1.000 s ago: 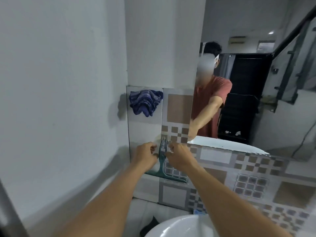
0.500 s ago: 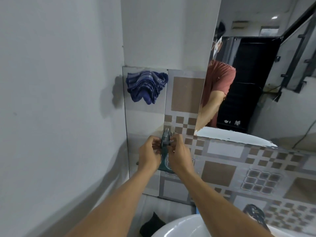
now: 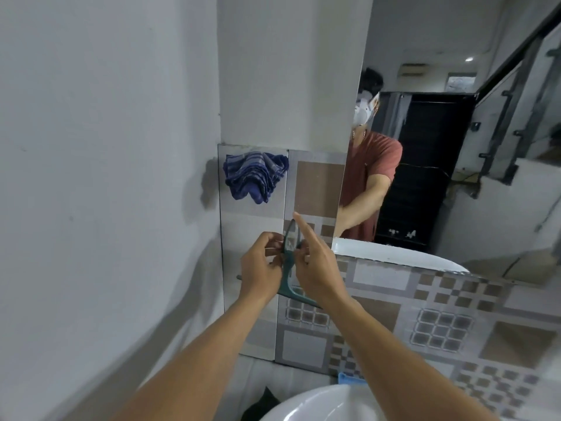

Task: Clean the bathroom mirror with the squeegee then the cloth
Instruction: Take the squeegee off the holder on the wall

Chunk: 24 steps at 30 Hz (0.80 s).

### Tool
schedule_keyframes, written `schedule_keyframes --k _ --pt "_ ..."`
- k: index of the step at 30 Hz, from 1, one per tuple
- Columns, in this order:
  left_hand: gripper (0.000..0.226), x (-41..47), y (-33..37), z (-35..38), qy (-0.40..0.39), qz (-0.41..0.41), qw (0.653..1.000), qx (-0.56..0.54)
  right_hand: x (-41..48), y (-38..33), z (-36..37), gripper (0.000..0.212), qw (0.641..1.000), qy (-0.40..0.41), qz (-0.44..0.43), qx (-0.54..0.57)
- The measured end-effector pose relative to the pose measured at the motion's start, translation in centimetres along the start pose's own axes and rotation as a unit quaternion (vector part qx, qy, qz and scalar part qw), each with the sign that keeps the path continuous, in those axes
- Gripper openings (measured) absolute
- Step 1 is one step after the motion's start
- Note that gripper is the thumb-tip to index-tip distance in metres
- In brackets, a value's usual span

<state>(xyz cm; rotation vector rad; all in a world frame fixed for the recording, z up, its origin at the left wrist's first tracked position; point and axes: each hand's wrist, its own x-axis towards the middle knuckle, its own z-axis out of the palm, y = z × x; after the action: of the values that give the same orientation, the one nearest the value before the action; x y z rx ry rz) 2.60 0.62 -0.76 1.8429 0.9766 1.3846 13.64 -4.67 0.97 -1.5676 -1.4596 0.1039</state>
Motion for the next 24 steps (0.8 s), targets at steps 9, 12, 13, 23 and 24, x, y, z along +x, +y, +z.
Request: schedule_keyframes --k 9,12,13,23,24 --pt "0.021 -3.0 4.6 1.1 -0.069 0.102 0.992 0.027 -1.7 -2.0 -6.9 0.073 0.992 0.094 0.034 0.081" --pt "0.019 -3.5 6.6 1.6 -0.061 0.158 0.979 0.111 -2.5 -2.5 -9.7 0.071 0.984 0.134 0.044 0.110" --pt "0.022 -3.5 7.5 1.9 -0.056 0.180 0.973 0.131 -2.8 -2.6 -10.7 0.071 0.978 0.150 0.050 0.134" --pt "0.021 -1.7 18.7 4.0 -0.071 0.362 0.900 0.231 -4.5 -3.5 -22.0 0.072 0.980 0.189 -0.016 -0.053" --pt "0.020 -1.3 20.1 4.2 -0.073 0.380 0.892 0.233 -4.5 -3.4 -23.4 0.066 0.975 0.181 -0.035 -0.122"
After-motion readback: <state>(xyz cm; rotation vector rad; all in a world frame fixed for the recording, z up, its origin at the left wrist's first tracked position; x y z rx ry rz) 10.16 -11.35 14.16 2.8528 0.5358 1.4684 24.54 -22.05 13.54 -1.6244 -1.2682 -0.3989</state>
